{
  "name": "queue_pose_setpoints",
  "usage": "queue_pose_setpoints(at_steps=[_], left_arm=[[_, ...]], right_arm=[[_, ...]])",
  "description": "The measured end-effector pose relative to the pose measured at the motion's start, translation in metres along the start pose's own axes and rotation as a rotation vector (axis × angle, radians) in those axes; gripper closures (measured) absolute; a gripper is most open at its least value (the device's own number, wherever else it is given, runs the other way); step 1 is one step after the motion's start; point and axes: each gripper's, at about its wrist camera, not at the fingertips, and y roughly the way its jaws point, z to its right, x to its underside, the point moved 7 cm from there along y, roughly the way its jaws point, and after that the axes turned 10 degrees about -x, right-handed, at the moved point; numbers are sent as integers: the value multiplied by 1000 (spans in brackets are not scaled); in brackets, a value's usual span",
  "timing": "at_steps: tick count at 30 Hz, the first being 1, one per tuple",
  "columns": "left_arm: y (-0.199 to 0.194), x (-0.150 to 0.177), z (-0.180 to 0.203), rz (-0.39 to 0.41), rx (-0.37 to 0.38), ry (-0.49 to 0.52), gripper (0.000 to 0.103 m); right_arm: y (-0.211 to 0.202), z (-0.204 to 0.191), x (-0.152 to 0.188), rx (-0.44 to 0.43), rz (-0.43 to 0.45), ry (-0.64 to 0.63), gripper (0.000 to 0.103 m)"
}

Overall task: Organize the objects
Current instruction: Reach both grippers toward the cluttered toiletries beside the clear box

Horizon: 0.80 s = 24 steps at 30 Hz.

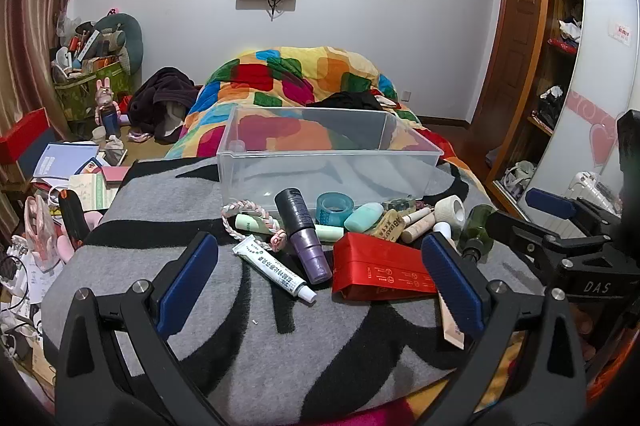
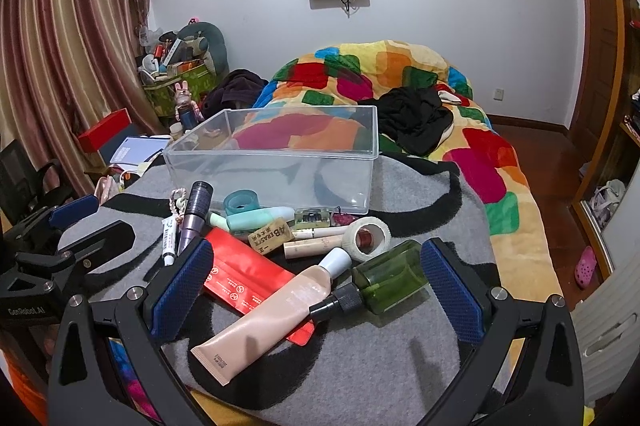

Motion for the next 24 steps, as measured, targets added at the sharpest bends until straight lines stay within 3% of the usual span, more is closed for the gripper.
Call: queue_pose_setpoints(at_steps=[24], left_arm=[[1, 1, 1, -13, 20, -4, 0]], right_arm=[[6, -1, 3, 4, -18, -10, 0]])
